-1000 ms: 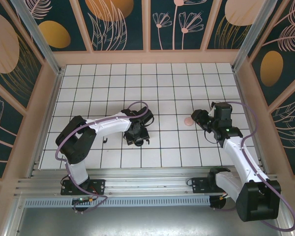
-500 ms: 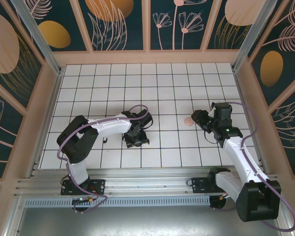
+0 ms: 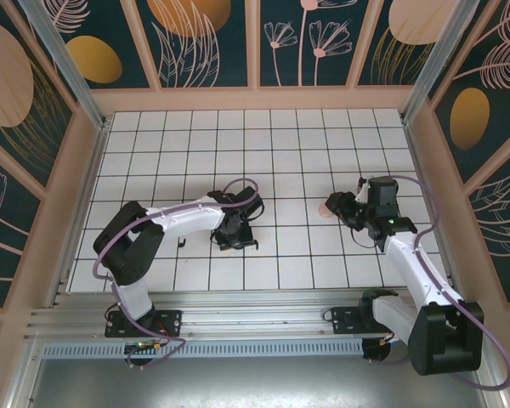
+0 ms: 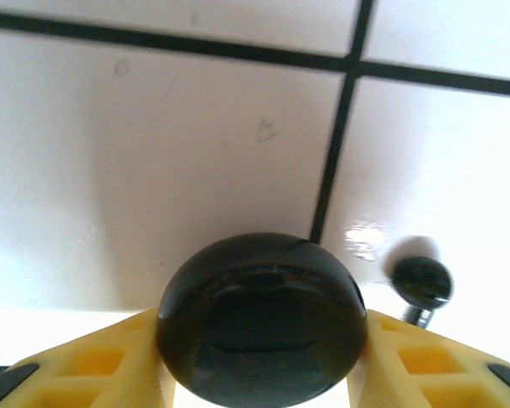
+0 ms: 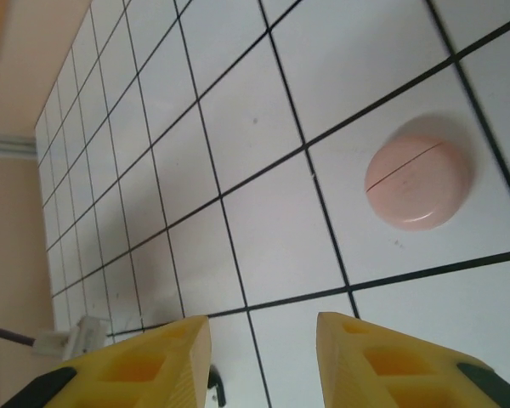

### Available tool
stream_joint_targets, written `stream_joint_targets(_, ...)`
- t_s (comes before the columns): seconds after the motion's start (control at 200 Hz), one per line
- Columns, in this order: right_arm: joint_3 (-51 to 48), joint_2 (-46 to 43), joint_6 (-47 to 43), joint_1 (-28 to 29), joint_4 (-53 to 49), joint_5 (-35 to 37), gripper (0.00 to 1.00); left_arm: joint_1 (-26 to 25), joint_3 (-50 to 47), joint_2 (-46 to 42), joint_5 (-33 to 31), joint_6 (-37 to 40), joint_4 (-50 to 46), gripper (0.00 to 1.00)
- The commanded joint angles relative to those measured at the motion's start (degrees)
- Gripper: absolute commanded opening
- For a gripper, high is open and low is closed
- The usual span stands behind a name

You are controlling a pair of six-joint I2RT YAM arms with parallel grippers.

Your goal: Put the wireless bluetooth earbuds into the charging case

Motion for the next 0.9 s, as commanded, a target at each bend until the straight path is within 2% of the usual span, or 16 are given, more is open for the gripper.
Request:
stream_joint_targets(0.0,3.5,2.1,-6.3,0.4,-1.0,-7.9,0.39,0.2,-1.5,-7.2,-3.9,9.0,4.5,0.36)
stream_joint_targets(0.095,5.3,4.2,-9.1,0.5,-2.8,-11.7,0.39,0.2,-4.2,-12.2,-5.2,17.2,9.2,0.32)
stream_joint_targets(0.215,5.5,6.6,-9.0,0.6,-0.6,-19.5,0.37,0.2,-10.2,-20.2,-6.7,28.6,18.1,0.32)
stream_joint_targets(0.37,5.5,7.3,-9.9,1.2,1.5,-25.4,0.36,0.2,-18.0,-28.6,-1.4,46.1,30.0,0.32)
stream_joint_targets(0.5,6.1,6.7,-10.0,2.7,3.1,-29.0,0.36,0.1,-19.3,-29.8,1.8,58.8,32.6,0.32)
stream_joint_targets(0.651,6.9,5.3,-9.3,6.3,5.9,-28.7,0.36,0.1,-16.6,-27.4,3.8,67.7,30.9,0.32)
stream_joint_targets(0.896,6.9,6.2,-8.8,13.8,9.8,-29.4,0.36,0.1,-16.5,-26.7,9.8,75.3,32.4,0.31)
